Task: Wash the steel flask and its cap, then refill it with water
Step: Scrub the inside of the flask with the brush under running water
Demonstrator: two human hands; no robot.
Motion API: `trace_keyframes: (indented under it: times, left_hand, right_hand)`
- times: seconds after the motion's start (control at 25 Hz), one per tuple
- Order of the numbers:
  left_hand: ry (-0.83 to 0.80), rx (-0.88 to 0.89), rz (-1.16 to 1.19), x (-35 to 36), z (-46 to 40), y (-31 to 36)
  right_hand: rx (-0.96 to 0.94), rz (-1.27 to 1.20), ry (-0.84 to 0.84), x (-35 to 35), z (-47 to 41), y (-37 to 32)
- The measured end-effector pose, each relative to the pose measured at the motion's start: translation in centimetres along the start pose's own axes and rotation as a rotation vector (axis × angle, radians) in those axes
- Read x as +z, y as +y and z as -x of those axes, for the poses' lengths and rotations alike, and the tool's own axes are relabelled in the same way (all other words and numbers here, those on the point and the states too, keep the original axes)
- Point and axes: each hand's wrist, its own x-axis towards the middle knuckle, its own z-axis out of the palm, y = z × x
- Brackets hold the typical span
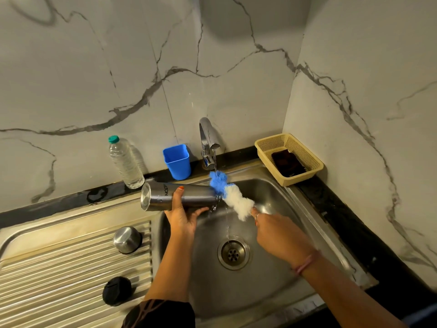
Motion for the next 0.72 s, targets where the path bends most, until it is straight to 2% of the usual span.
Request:
trace_keyframes:
  times: [0.12, 0.24, 0.44, 0.72]
  left_hand:
    - [-0.010, 0.003, -0.029, 0.2, -0.1, -0.4]
    - [-0.007, 0.025, -0.020, -0.1, -0.7, 0.0]
    - [-0.022, 0.009, -0.012, -0.3, -0.7, 0.3]
    - [-0.010, -0.007, 0.010, -0.5, -0.8, 0.4]
  right_hand:
    - [0.030, -0.048, -0.036, 0.2, -1.7, -0.6]
    - [-0.022, -0.041, -0.048, -0.1, -0.7, -0.3]
    - [-0.051, 0.023, 0.036, -1.3, 0.7, -1.1]
    - [-0.051, 0.020, 0.037, -0.9, -0.8, -1.4]
